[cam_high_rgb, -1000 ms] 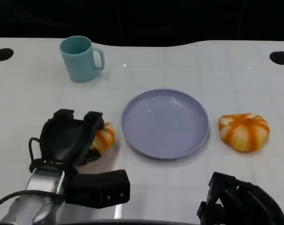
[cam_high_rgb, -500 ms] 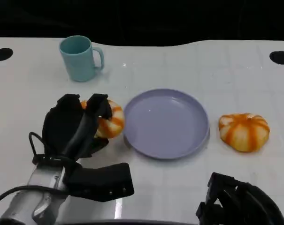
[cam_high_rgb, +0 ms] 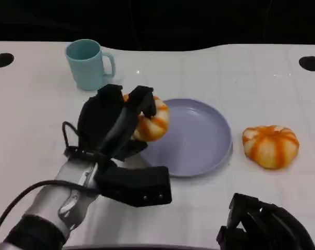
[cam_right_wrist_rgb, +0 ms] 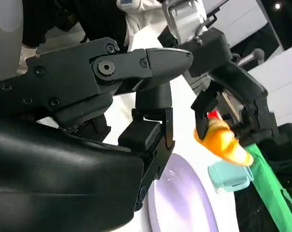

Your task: Grasp the bread from the table and place it into the plate.

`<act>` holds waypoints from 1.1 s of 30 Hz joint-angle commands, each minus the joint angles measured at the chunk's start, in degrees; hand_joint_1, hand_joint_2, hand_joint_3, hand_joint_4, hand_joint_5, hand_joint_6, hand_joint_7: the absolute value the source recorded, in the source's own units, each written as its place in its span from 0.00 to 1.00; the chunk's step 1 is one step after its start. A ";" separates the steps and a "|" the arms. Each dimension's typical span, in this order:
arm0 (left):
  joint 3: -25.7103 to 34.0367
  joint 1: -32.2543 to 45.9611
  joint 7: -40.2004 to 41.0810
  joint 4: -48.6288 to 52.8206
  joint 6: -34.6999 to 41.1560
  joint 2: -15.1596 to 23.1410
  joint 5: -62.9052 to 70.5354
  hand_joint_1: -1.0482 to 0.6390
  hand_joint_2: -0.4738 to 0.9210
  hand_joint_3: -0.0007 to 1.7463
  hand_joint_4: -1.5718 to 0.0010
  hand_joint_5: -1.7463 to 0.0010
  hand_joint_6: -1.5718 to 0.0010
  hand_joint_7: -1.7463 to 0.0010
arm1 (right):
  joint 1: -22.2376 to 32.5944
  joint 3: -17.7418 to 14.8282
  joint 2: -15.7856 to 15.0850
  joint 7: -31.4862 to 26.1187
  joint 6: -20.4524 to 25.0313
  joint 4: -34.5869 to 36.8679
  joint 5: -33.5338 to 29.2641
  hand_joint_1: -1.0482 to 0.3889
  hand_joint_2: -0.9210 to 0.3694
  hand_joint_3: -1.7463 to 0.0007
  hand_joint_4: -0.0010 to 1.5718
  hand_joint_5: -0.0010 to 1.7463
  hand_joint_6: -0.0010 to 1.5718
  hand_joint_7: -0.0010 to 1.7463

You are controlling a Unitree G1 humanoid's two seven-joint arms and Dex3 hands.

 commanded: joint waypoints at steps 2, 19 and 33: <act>-0.57 -4.06 -3.36 4.22 -0.97 -2.06 -1.68 0.53 0.66 0.57 0.42 0.00 0.56 0.00 | 0.47 -0.13 -0.63 0.42 -0.04 -0.25 0.39 0.23 0.00 0.88 0.56 0.91 0.49 0.80; -2.30 -12.08 -9.03 17.70 -4.40 -8.54 -5.80 0.50 0.76 0.38 0.44 0.00 0.44 0.37 | 1.11 0.45 -0.47 0.73 -0.61 -1.03 0.19 0.23 0.00 0.87 0.55 0.90 0.49 0.79; -4.19 -12.14 -24.57 13.20 0.45 -6.76 -5.89 0.29 1.00 0.07 0.72 0.80 0.76 1.00 | 1.04 0.72 -0.72 1.02 -1.36 -0.71 0.05 0.22 0.00 0.88 0.55 0.91 0.49 0.80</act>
